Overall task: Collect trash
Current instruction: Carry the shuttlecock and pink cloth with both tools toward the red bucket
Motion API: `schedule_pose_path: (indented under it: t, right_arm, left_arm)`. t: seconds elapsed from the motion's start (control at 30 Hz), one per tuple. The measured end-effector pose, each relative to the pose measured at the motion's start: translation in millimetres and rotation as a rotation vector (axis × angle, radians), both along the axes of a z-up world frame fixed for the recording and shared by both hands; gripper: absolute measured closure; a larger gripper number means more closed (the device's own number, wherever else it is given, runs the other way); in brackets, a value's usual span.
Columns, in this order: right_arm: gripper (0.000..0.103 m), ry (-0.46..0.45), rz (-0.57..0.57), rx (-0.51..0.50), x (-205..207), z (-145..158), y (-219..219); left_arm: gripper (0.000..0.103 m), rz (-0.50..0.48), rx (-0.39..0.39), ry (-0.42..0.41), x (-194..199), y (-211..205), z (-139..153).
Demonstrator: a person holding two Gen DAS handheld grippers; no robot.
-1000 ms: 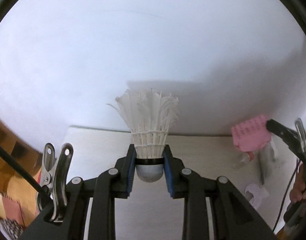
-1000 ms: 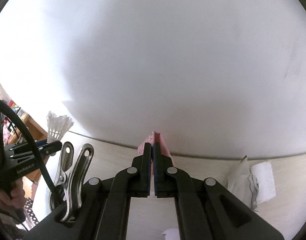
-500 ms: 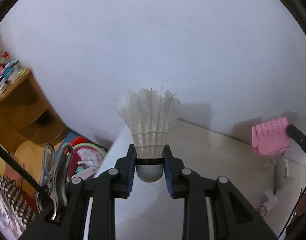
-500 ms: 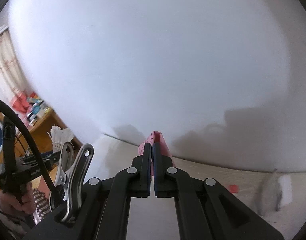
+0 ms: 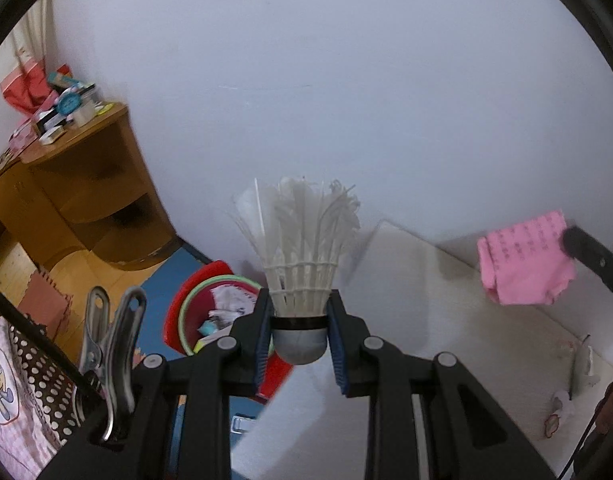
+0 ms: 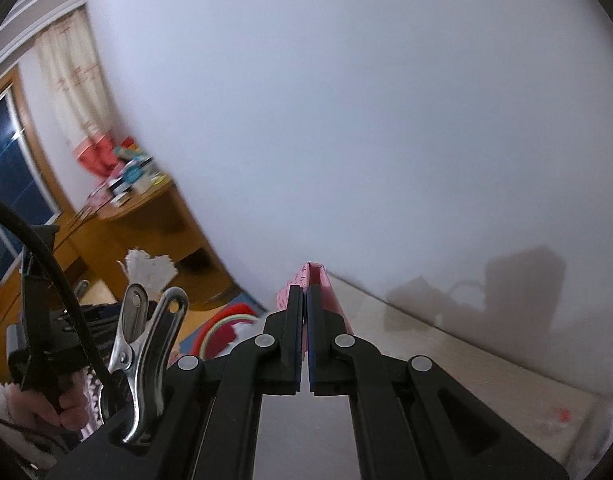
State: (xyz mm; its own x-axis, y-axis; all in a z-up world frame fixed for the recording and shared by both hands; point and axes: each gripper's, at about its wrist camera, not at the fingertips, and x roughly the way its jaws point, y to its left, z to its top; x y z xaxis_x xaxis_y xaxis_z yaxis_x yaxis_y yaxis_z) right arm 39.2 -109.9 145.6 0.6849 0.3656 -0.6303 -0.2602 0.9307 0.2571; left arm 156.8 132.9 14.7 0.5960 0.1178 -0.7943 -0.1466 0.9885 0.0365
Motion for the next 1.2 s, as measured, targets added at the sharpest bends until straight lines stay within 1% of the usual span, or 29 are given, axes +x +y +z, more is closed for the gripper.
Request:
schedule_pose_path:
  t: [0.07,0.1,0.17,0.23,0.3,0.37,0.4,0.5,0.53,0.73,0.83,0.97,1.03,1.13,1.17,1.2]
  right_arm:
    - [0.101,0.002,0.045,-0.005,6.1,1.3,26.3]
    - [0.101,0.003,0.063,-0.004,10.8,-6.2,41.7]
    - [0.101,0.012,0.098,-0.004,31.6,-21.6,87.8]
    - [0.101,0.023,0.128,-0.004,42.3,-24.5,116.5]
    - [0.101,0.03,0.153,-0.007,49.8,-30.2,135.4]
    - [0.101,0.032,0.185,-0.018,62.2,-37.6,159.7]
    - [0.101,0.037,0.198,-0.026,73.5,-40.8,178.2]
    - [0.101,0.055,0.228,-0.036,89.5,-54.0,204.9]
    - [0.101,0.064,0.238,-0.043,100.4,-61.8,222.3]
    - [0.101,0.135,0.281,-0.067,147.9,-105.3,288.6]
    - [0.101,0.199,0.282,-0.103,173.1,-130.3,324.3]
    - [0.101,0.241,0.287,-0.12,192.9,-158.1,352.1]
    - [0.101,0.262,0.294,-0.129,202.1,-175.3,366.2]
    - [0.101,0.307,0.301,-0.138,214.5,-205.2,385.9]
    - [0.101,0.319,0.301,-0.143,217.2,-213.4,390.1]
    - [0.101,0.339,0.297,-0.172,223.6,-226.7,402.7]
  left_arm:
    - [0.076,0.013,-0.005,0.004,0.6,16.8,-3.5]
    - [0.076,0.017,-0.008,0.007,-0.7,19.1,-5.3]
    - [0.076,0.027,-0.03,0.011,-1.0,39.0,-7.0]
    - [0.076,0.027,-0.031,0.017,-0.7,44.8,-9.4]
    - [0.076,0.026,-0.031,0.028,5.0,59.3,-19.0]
    - [0.076,0.028,-0.032,0.037,6.1,69.7,-21.4]
    - [0.076,0.03,-0.035,0.042,9.0,74.7,-27.9]
    - [0.076,0.04,-0.043,0.059,19.2,95.8,-46.6]
    - [0.076,0.046,-0.047,0.068,24.3,104.6,-55.2]
    - [0.076,0.091,-0.085,0.119,49.3,151.4,-104.4]
    - [0.076,0.139,-0.127,0.138,58.7,177.5,-128.7]
    - [0.076,0.187,-0.169,0.157,65.7,206.7,-158.7]
    - [0.076,0.186,-0.184,0.172,68.7,215.5,-173.9]
    - [0.076,0.181,-0.19,0.189,72.7,226.7,-195.9]
    - [0.076,0.196,-0.193,0.191,73.0,230.7,-203.6]
    - [0.076,0.207,-0.202,0.193,73.1,233.7,-208.1]
